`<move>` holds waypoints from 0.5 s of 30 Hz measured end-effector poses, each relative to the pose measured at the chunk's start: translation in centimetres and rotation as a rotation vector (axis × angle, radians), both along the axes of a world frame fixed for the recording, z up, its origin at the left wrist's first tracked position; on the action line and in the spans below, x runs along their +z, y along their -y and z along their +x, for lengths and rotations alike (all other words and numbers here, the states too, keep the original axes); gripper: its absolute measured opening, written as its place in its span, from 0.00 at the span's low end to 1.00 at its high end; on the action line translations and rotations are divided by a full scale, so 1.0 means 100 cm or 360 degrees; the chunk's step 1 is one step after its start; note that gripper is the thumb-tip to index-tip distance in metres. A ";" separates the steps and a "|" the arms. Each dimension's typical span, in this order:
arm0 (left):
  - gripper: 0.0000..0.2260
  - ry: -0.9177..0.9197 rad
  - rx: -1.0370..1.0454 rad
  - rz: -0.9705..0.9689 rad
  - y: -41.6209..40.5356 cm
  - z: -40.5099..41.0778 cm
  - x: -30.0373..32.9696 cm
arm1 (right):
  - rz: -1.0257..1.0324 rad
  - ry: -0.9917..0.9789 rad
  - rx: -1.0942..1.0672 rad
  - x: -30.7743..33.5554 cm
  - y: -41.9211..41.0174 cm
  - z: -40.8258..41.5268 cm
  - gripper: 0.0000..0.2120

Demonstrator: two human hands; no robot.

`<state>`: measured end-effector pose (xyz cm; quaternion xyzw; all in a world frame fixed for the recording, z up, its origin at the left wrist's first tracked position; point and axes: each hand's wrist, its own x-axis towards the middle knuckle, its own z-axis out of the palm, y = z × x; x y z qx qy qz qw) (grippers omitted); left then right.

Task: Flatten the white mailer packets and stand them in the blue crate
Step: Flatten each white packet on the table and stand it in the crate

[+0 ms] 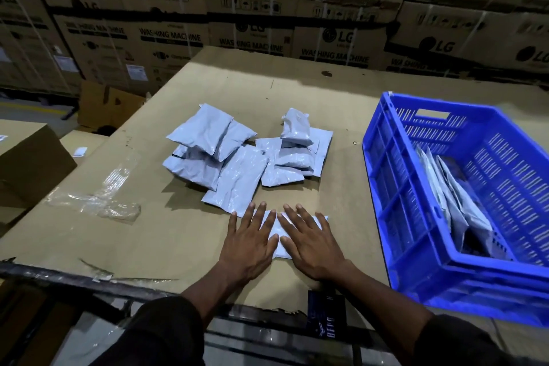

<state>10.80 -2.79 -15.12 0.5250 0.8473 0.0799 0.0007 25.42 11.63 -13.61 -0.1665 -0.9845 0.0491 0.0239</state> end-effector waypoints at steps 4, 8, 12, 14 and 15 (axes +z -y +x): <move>0.31 -0.0005 0.0034 0.0029 0.005 -0.001 -0.001 | -0.0057 0.0003 0.0000 0.002 0.004 -0.002 0.29; 0.27 0.0024 0.0017 0.0005 0.001 -0.002 -0.004 | -0.0147 0.0013 -0.0023 0.007 -0.005 0.001 0.31; 0.30 0.0072 -0.0041 0.0055 0.003 -0.002 -0.005 | -0.0113 -0.0025 -0.0159 0.003 -0.004 0.009 0.34; 0.36 0.0169 -0.0059 0.0067 0.004 -0.001 -0.006 | -0.0103 -0.0016 -0.0155 -0.001 -0.001 0.009 0.33; 0.37 0.0187 -0.0059 0.0088 0.005 -0.001 -0.007 | -0.0099 -0.0024 -0.0161 -0.002 0.000 0.009 0.33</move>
